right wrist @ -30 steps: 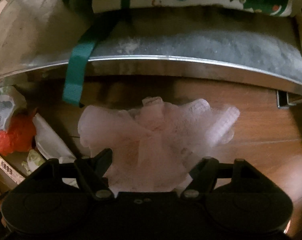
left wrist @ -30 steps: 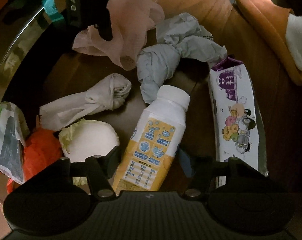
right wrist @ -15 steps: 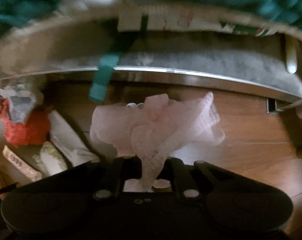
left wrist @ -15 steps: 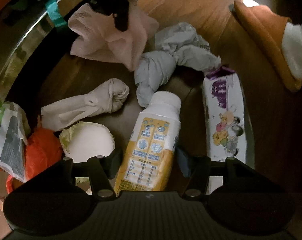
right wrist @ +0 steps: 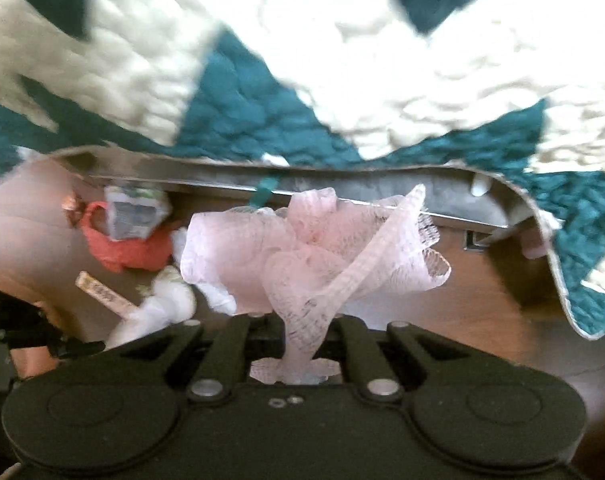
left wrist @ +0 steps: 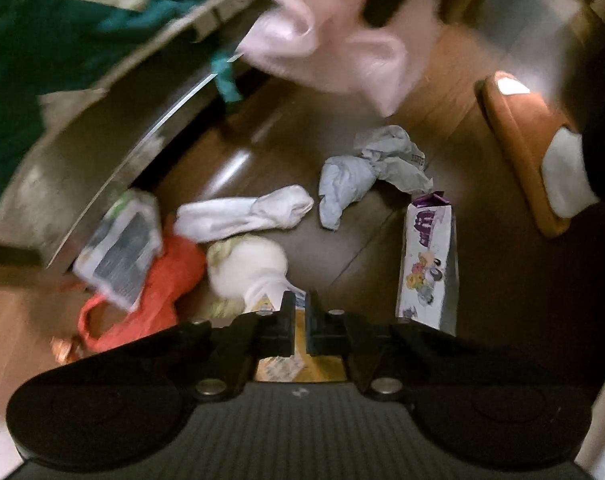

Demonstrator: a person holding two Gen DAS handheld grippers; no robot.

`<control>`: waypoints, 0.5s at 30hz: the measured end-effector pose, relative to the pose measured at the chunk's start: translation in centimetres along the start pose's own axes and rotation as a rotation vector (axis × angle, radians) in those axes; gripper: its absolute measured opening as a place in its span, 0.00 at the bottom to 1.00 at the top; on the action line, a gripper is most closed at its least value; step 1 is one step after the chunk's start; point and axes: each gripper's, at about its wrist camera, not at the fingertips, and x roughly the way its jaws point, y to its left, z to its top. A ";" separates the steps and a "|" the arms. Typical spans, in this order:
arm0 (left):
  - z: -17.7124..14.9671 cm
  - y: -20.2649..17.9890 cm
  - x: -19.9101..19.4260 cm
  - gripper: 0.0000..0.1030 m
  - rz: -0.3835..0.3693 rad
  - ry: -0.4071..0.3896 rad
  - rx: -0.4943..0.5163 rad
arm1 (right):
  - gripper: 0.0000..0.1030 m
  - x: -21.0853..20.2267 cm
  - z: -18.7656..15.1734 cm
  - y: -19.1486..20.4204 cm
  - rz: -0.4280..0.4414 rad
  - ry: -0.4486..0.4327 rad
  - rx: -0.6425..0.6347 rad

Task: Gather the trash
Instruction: 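Grasp white yogurt bottle with left tool while right tool holds the pink puff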

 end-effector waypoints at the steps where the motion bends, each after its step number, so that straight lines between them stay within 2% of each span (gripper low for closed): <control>1: -0.2 0.2 -0.8 0.04 -0.013 0.001 -0.023 | 0.06 -1.0 -0.3 0.1 0.013 -0.015 0.009; 4: -1.1 0.9 -2.8 0.04 -0.054 -0.023 -0.109 | 0.06 -4.5 -1.5 0.1 0.066 -0.088 0.040; 8: -2.4 1.8 -2.9 0.09 -0.049 -0.030 -0.169 | 0.06 -5.0 -2.3 0.1 0.063 -0.106 0.060; 11: -3.1 3.0 -2.0 0.31 -0.056 0.005 -0.233 | 0.06 -3.6 -1.6 -0.2 0.065 -0.083 0.050; 13: -3.8 3.9 -1.0 0.66 -0.076 0.040 -0.288 | 0.06 -2.8 -1.1 -0.6 0.080 -0.077 0.062; 15: -4.5 4.5 0.1 0.72 -0.069 0.058 -0.330 | 0.06 -2.4 -0.4 -0.9 0.092 -0.075 0.063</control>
